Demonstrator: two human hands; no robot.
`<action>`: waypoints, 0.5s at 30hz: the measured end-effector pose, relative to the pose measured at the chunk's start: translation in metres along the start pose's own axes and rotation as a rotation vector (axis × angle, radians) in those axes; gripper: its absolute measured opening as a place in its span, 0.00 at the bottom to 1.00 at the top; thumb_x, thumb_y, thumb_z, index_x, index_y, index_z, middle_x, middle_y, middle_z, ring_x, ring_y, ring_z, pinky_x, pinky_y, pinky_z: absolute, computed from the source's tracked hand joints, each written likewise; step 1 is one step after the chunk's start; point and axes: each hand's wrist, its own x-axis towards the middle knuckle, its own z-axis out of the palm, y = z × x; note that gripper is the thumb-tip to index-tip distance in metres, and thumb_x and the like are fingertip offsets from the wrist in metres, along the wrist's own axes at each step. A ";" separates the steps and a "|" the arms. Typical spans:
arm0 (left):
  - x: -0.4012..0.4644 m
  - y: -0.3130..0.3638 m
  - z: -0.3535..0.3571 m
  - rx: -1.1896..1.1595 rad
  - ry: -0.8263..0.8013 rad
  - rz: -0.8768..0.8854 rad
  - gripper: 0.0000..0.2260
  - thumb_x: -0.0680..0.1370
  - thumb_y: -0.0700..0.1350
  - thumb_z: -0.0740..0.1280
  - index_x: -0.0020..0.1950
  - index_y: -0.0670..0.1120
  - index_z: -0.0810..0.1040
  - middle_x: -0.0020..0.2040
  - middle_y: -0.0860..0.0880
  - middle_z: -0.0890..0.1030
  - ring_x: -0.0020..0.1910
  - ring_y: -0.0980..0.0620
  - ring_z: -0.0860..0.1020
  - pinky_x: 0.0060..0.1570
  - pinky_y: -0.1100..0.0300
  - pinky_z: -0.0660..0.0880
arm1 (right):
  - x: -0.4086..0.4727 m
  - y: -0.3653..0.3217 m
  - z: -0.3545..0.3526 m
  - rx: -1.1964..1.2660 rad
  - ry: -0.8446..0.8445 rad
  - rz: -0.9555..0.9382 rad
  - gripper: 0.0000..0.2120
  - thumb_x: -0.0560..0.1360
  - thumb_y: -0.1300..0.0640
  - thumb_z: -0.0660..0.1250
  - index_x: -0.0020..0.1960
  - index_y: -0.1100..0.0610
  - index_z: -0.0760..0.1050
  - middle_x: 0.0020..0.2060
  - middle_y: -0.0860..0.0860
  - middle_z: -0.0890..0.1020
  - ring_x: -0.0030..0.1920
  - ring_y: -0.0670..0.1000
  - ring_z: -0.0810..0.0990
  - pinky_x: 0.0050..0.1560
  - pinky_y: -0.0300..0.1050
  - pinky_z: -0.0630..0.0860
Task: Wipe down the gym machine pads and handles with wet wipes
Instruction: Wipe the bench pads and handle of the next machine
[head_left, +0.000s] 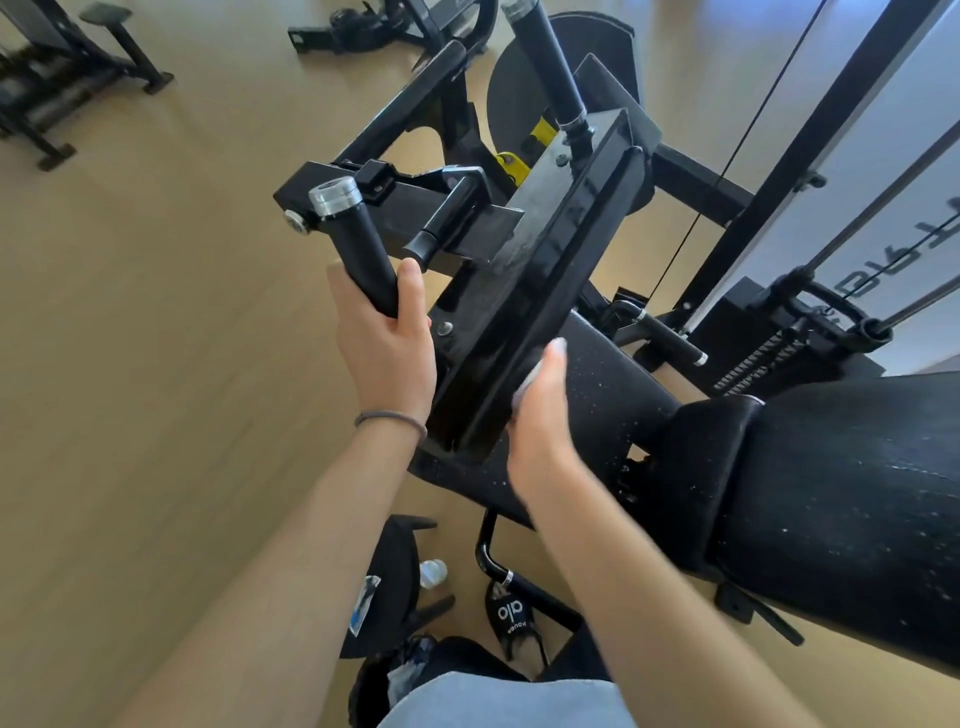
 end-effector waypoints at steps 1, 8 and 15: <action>0.000 0.000 0.000 0.002 -0.003 -0.003 0.10 0.80 0.54 0.64 0.51 0.50 0.67 0.40 0.43 0.77 0.30 0.49 0.77 0.31 0.52 0.78 | 0.015 -0.015 -0.004 0.110 -0.047 0.032 0.36 0.79 0.29 0.47 0.66 0.54 0.78 0.61 0.52 0.82 0.62 0.52 0.78 0.72 0.53 0.67; 0.001 -0.001 0.000 0.007 -0.010 -0.015 0.09 0.80 0.55 0.64 0.49 0.53 0.67 0.40 0.42 0.77 0.30 0.47 0.77 0.31 0.50 0.78 | -0.010 0.038 -0.024 0.215 -0.352 0.234 0.42 0.77 0.25 0.45 0.75 0.53 0.71 0.68 0.56 0.79 0.71 0.57 0.75 0.77 0.55 0.62; 0.001 0.001 -0.001 -0.004 -0.023 -0.015 0.11 0.80 0.56 0.64 0.54 0.50 0.68 0.42 0.41 0.78 0.30 0.48 0.78 0.30 0.52 0.78 | 0.025 -0.019 -0.021 0.284 -0.192 0.165 0.49 0.73 0.21 0.49 0.70 0.62 0.72 0.60 0.57 0.82 0.69 0.58 0.76 0.75 0.57 0.65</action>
